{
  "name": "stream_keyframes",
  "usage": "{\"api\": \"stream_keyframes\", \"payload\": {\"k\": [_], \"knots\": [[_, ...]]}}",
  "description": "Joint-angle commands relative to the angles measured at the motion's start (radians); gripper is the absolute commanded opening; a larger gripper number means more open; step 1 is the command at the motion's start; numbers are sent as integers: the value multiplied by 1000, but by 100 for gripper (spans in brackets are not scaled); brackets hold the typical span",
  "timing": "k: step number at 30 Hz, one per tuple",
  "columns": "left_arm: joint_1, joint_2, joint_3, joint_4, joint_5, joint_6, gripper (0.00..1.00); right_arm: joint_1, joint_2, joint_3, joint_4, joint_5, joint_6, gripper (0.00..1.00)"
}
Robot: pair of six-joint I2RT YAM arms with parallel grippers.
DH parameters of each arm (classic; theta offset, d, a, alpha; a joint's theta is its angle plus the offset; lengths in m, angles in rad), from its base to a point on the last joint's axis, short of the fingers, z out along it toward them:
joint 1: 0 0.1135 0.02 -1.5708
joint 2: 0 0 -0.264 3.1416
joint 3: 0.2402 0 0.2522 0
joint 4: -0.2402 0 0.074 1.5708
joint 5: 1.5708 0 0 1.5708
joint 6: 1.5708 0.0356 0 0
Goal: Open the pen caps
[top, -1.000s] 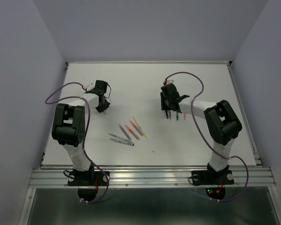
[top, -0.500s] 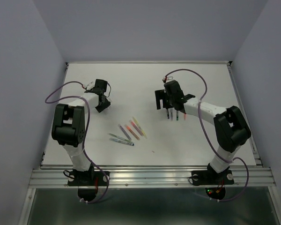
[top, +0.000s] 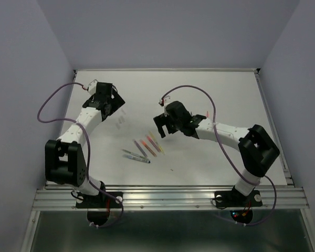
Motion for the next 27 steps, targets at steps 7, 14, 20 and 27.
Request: {"api": "stream_keyframes", "payload": {"k": [7,14,20,27], "knots": [[4,-232,-10,-3,12,9,99,99,170,110,-28,53,-37,100],[4,-266,-47,19,27,6,99,117,233,140,-28,67,-32,100],[4,-250,-56,26,41,8,99,127,262,145,-43,100,-27,100],[4,-237,-50,30,53,9,99,136,279,107,-69,68,3,96]]}}
